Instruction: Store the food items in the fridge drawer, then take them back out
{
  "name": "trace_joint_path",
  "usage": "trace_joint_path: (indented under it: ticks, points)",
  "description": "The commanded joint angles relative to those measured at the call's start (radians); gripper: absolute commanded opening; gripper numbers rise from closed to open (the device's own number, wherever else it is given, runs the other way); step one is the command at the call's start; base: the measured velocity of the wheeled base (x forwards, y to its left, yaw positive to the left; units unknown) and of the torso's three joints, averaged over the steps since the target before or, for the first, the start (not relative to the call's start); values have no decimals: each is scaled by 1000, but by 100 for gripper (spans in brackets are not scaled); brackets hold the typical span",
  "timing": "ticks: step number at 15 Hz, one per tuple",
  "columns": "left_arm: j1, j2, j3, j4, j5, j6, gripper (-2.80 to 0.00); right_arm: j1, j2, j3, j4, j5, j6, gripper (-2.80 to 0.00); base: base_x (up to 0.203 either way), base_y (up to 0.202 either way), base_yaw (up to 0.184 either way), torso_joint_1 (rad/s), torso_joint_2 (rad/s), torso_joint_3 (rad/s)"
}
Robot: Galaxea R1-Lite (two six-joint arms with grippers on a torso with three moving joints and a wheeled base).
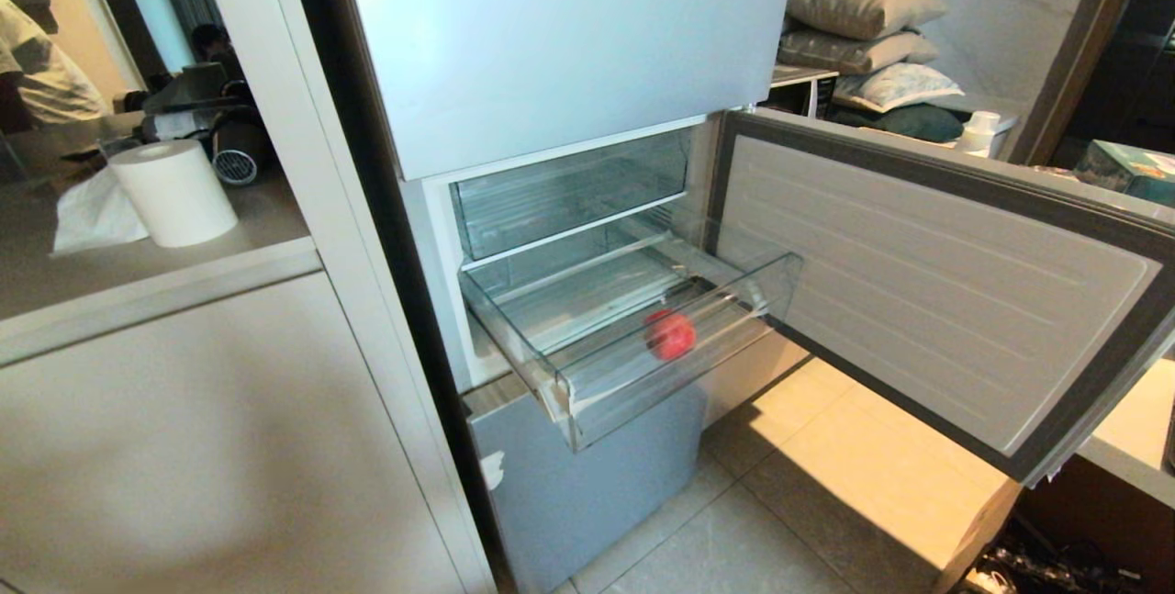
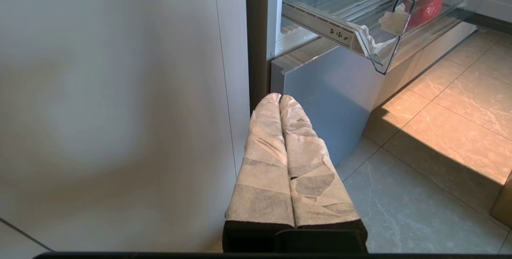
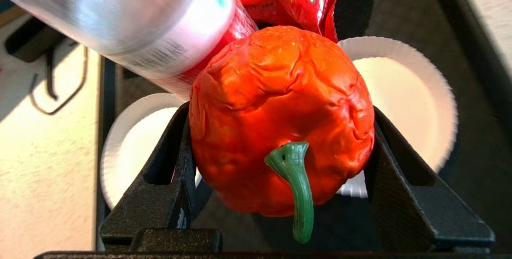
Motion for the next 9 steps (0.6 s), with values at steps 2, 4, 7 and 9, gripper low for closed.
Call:
trace_joint_path:
  ticks: [2, 4, 7, 9]
  points:
    - [0, 1, 2, 0, 0, 0, -280, -5, 70, -48, 9, 4, 7, -280, 0, 0, 0, 0, 0, 0]
    - [0, 1, 2, 0, 0, 0, -280, -12, 70, -47, 39, 6, 6, -280, 0, 0, 0, 0, 0, 0]
    - [0, 1, 2, 0, 0, 0, -280, -23, 70, -47, 49, 8, 6, -280, 0, 0, 0, 0, 0, 0]
    - [0, 1, 2, 0, 0, 0, -280, -29, 69, -47, 49, 7, 6, -280, 0, 0, 0, 0, 0, 0]
